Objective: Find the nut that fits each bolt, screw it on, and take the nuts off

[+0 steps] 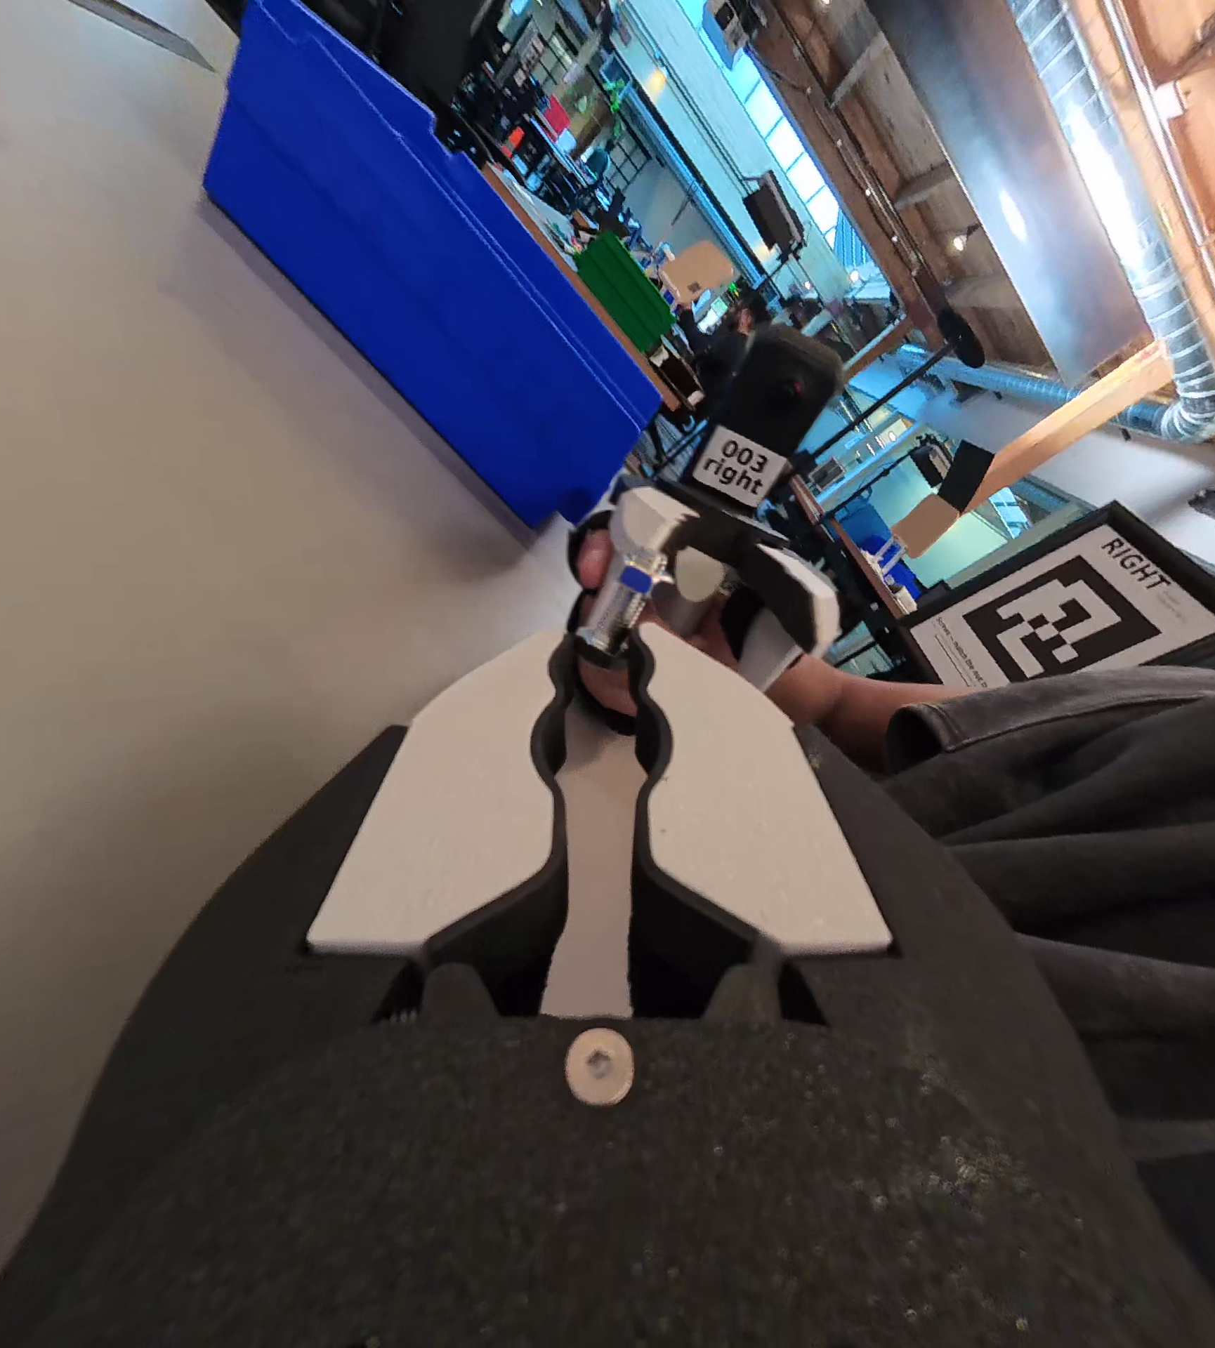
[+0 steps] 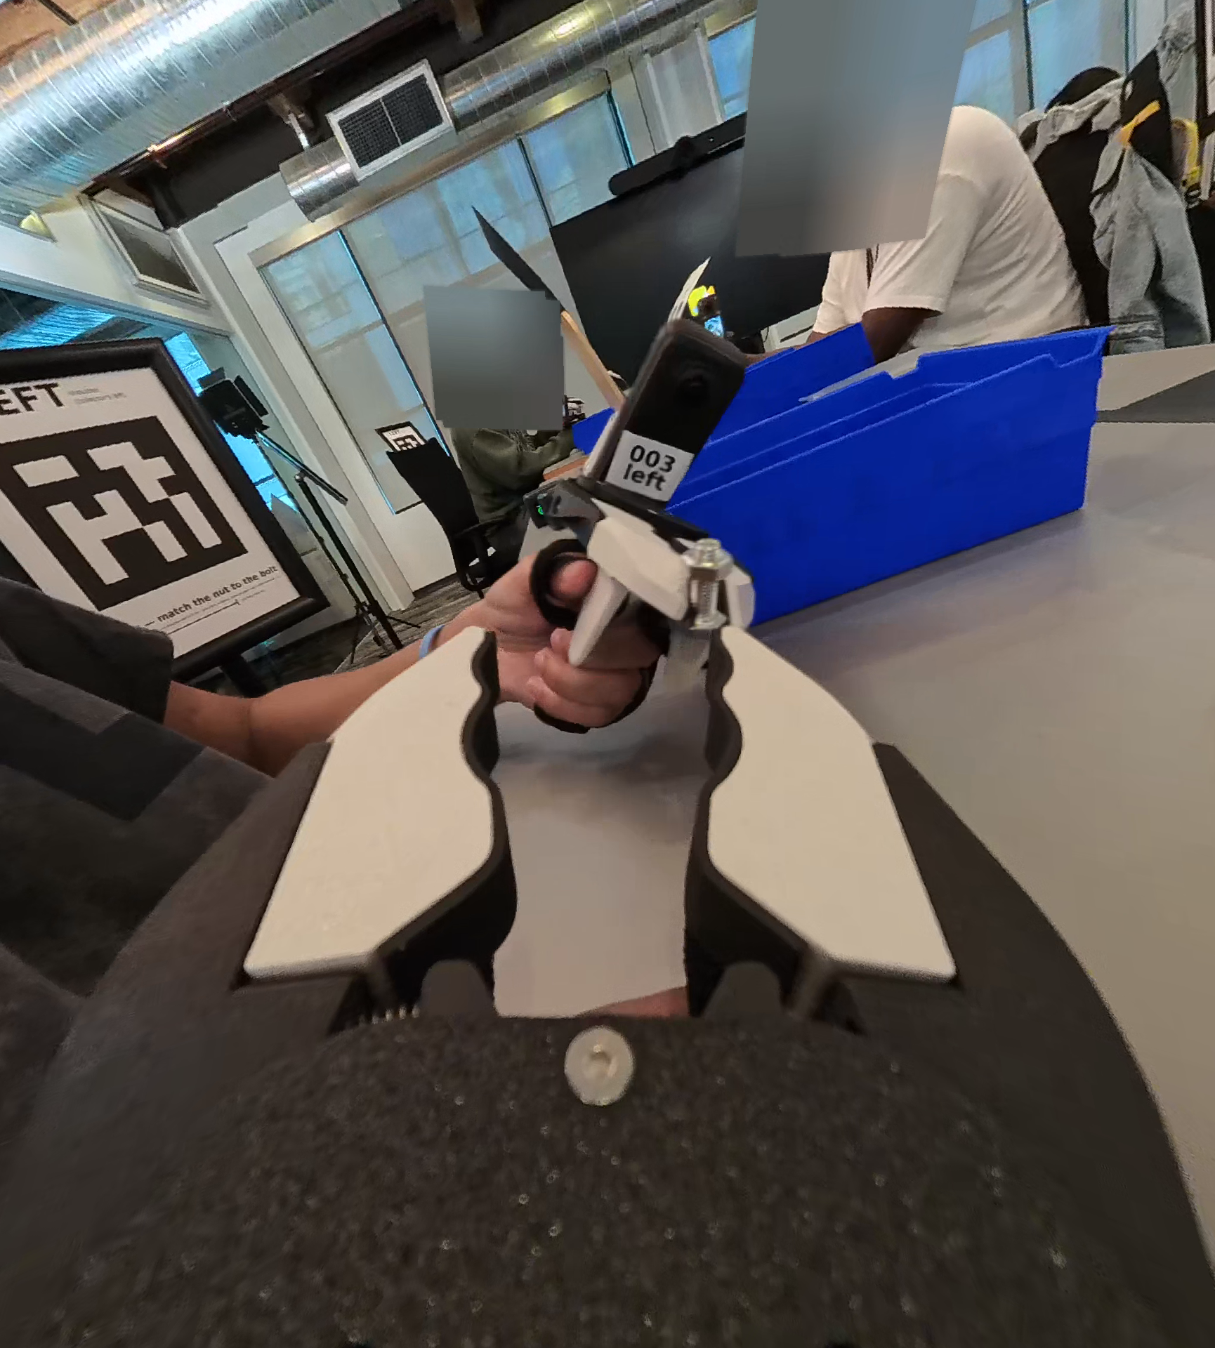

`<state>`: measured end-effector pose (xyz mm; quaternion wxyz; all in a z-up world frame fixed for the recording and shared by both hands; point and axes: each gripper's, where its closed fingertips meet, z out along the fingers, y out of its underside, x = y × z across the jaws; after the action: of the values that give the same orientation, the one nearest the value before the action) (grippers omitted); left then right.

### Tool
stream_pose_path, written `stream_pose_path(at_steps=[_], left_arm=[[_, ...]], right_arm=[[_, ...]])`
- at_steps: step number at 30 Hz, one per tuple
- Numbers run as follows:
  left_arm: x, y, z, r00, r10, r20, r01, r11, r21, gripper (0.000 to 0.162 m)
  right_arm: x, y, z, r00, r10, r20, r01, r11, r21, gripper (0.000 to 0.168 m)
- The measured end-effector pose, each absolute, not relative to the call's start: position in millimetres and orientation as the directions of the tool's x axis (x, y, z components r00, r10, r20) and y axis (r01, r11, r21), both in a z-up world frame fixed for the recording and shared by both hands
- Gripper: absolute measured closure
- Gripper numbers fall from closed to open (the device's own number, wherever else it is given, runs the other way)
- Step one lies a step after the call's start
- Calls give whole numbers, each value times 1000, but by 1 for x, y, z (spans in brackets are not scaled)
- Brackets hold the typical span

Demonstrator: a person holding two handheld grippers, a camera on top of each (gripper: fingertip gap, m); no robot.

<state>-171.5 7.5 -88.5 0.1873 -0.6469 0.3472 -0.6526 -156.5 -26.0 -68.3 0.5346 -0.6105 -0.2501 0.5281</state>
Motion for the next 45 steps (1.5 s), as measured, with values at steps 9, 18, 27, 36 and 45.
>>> stream_pose_path(at_steps=[9, 18, 27, 36, 45], left_arm=[[-163, -10, -90, -132, -699, 703, -246, -664, -706, 149], [-152, -35, -88, -198, -725, 660, -295, -598, -745, 149], [-155, -18, -91, -97, -851, 516, -252, -480, -840, 115], [-154, 10, -114, 183, -969, 169, -305, -219, -927, 102], [-154, 8, -101, 115, -907, 406, -192, -421, -886, 109]], right_arm=[[-161, -25, -73, 324, 866, -380, -246, -310, -918, 118], [-160, -26, -72, 312, 871, -379, -245, -311, -918, 151], [-151, -24, -70, 337, 871, -359, -232, -292, -928, 154], [-78, -14, 5, 652, 731, -201, -75, -201, -977, 154], [130, 34, -52, 948, 301, -107, 151, -717, -680, 154]])
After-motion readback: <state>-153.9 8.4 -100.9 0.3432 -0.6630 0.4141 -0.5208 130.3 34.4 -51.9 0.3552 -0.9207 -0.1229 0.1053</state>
